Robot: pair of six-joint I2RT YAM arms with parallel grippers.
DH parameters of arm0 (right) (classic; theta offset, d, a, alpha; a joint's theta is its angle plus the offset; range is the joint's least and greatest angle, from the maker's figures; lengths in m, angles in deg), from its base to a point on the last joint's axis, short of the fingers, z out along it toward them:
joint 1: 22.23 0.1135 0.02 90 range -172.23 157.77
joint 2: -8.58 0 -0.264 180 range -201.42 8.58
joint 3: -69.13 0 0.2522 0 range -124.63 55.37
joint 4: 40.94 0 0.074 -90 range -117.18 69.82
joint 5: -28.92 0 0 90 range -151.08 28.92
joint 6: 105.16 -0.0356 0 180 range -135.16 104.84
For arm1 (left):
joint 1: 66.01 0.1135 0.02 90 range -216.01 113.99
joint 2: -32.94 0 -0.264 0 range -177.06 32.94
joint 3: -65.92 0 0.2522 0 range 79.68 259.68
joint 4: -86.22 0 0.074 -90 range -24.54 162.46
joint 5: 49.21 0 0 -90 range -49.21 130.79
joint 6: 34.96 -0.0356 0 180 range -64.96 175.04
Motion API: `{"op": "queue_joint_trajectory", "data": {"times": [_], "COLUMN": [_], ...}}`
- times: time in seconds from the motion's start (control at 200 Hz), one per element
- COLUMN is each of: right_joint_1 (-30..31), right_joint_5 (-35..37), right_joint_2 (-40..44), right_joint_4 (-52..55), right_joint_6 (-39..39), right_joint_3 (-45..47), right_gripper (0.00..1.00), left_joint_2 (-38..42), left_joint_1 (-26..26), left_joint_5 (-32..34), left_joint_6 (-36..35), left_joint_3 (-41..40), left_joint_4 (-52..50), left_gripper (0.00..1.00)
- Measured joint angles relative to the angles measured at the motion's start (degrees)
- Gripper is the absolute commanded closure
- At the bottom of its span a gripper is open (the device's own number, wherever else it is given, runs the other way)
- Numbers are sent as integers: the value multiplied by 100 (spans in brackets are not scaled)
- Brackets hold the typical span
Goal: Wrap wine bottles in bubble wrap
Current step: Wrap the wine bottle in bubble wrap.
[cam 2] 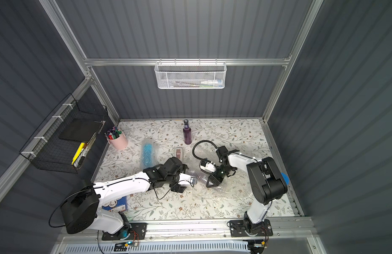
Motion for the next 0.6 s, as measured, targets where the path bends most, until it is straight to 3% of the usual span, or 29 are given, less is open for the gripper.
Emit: {"op": "queue_joint_trajectory", "data": {"times": [0.31,0.6], "right_joint_1": [-107,-160], "right_joint_5": [-350,-389], "right_joint_2": [-520,-579], "right_joint_4": [575,634], "right_joint_6": [155,210], "right_joint_3": [-472,-501], "right_gripper": [47,45], "left_joint_2": [-1414,-2020], "left_joint_1": [0,0], "left_joint_5": [9,-299], "left_joint_6": [-748,-896], "left_joint_3": [776,1453], "left_joint_4": [470,157], "left_gripper": [15,24]}}
